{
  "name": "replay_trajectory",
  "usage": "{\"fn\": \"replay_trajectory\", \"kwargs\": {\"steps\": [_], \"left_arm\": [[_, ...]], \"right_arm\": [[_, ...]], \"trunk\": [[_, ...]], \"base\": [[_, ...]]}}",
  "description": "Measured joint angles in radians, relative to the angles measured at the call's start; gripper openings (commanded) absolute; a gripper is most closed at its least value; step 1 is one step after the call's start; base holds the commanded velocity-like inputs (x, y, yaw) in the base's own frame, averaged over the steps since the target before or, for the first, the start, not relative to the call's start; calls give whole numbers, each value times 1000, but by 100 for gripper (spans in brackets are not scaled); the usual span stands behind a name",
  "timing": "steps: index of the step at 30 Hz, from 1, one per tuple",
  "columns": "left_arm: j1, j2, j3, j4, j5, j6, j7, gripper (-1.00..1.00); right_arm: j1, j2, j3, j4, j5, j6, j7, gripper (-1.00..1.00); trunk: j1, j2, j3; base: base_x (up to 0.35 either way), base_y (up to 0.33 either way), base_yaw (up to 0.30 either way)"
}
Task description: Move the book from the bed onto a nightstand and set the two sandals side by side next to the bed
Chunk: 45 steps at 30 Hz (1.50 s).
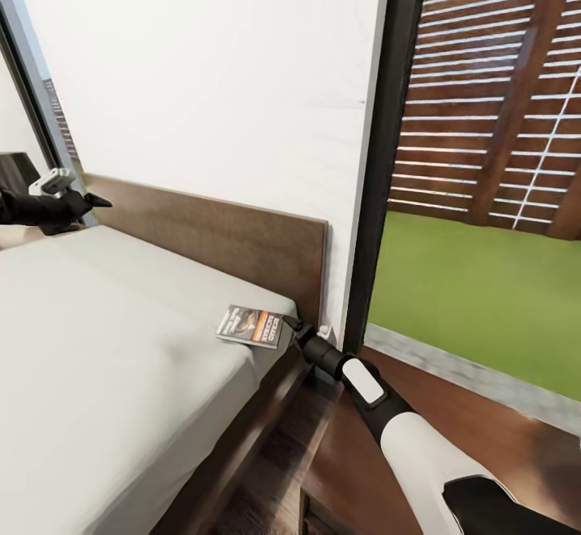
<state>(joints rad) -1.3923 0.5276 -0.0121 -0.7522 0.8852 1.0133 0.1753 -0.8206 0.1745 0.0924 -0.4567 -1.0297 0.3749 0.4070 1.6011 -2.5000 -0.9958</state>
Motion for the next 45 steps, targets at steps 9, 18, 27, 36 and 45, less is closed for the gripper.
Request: {"fn": "replay_trajectory", "kwargs": {"steps": [9,18,27,36,45], "left_arm": [[-1,1,-3,0,-1,-1,3,100],[-1,5,-3,0,-1,0,5,100],[-2,7,-3,0,0,1,5,100],[-2,7,-5,0,0,1,5,100],[-2,7,-6,0,0,1,5,100]], "right_arm": [[-7,0,1,-5,2,1,-2,100],[-13,0,1,-5,3,2,-3,100],[-14,0,1,-6,3,3,-3,100],[-18,0,1,-7,3,3,-3,100],[-33,0,3,-8,4,3,-3,100]], "trunk": [[0,0,-14],[0,0,-28],[0,0,-42],[0,0,-56],[0,0,-71]], "base": [[0,0,0],[0,0,0],[0,0,0],[0,0,0],[0,0,0]]}}
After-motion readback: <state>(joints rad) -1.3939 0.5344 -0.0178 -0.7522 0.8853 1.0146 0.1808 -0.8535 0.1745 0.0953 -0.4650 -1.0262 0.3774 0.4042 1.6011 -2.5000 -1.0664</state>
